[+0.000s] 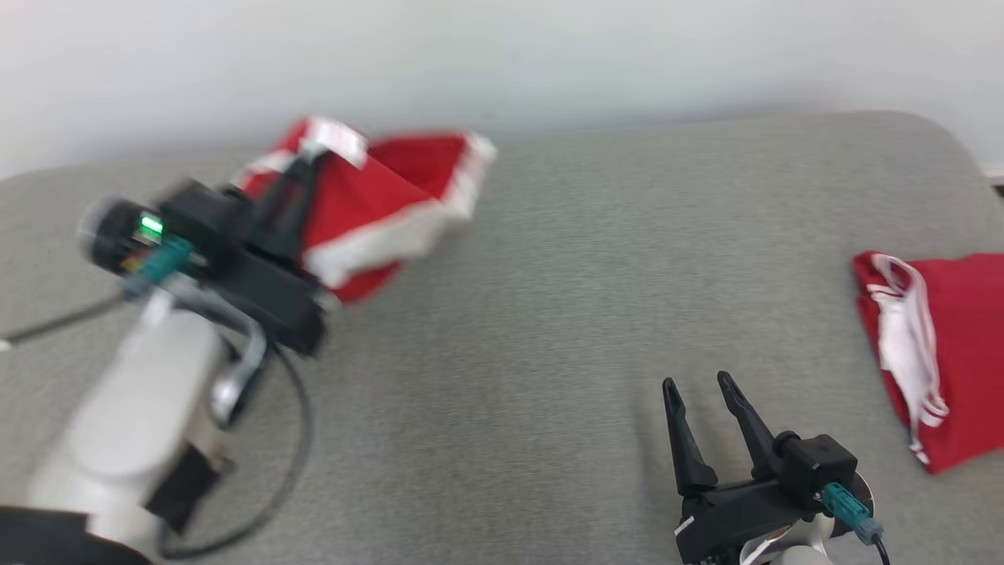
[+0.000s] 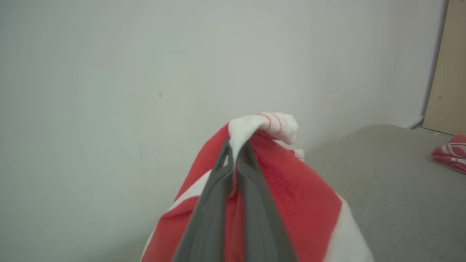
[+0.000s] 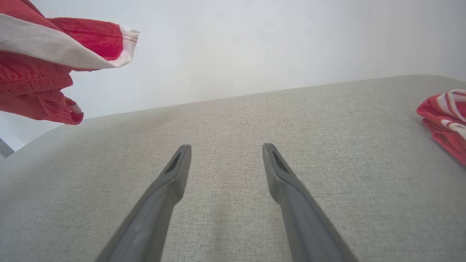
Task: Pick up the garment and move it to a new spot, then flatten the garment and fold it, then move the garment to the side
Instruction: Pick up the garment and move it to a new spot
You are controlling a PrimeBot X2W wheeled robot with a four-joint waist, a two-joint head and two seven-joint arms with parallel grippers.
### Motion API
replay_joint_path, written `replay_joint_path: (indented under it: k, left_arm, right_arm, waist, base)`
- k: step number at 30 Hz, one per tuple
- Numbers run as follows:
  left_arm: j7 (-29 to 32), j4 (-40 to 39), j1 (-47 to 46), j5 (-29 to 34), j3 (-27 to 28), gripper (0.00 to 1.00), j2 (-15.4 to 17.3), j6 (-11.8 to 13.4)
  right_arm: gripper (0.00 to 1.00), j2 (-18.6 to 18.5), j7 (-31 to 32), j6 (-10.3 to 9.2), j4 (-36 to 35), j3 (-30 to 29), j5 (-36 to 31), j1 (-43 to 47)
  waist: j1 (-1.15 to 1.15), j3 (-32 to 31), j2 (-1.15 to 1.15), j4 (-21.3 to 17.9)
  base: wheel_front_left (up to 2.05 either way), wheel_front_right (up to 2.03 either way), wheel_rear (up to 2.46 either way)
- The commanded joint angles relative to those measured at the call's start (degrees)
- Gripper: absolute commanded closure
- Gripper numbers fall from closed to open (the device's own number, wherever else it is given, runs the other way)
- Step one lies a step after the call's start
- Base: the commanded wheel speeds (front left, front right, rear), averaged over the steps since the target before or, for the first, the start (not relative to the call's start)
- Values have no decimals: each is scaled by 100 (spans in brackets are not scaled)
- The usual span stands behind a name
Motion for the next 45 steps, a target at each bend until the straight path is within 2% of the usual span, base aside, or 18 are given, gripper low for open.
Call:
replay_joint_path:
  k: [1,8,13,14,15,16,21,24,33,40,45]
  left_arm:
    - [-17,-41,166,-37,-33,100,-133,11]
    - [-17,-27,910,192,199,100,-913,16]
    - [-18,113,1480,573,525,100,-1177,15]
    - [-17,146,1597,668,580,93,-1200,15]
    - [-17,159,1731,728,678,62,-1238,14]
    - [-17,225,1851,814,740,0,-1253,14]
    - [-17,393,2287,1048,1228,0,-1372,26]
    - [-17,335,2620,1212,1611,0,-1375,120]
    - [-17,-464,3791,1767,2815,0,-1448,460]
    - [-17,-1135,4662,2124,3620,0,-1680,552]
    - [-17,-1389,5019,2277,3962,0,-1804,525]
  right_arm:
    - [0,18,2,-17,9,-21,23,64]
    - [0,21,2,-17,-7,-36,58,50]
    - [0,20,2,-16,-29,18,107,10]
    - [0,20,2,-16,-37,21,111,14]
    - [0,20,2,-16,-35,10,107,18]
    - [0,20,2,-16,-35,5,102,26]
    - [0,20,2,-17,-17,-53,87,43]
    - [0,18,2,-16,-12,-81,71,90]
    - [0,18,2,-17,-43,-100,102,235]
    - [0,17,2,-16,-85,-164,88,350]
    - [0,18,2,-16,-91,-156,56,433]
  waist:
    - [1,-165,0,-387]
    - [1,-73,0,-834]
    - [1,-51,0,-996]
    - [1,-49,0,-1006]
    - [1,-58,0,-1009]
    - [1,-64,0,-1007]
    - [1,-131,0,-939]
    - [1,-221,0,-874]
    - [1,-500,0,-670]
    - [1,-656,0,-497]
    - [1,-745,0,-433]
  base:
    - [0,0,0]
    - [0,0,0]
    - [0,0,0]
    - [0,0,0]
    - [0,0,0]
    - [0,0,0]
    - [0,0,0]
    - [0,0,0]
    - [0,0,0]
    - [0,0,0]
    - [0,0,0]
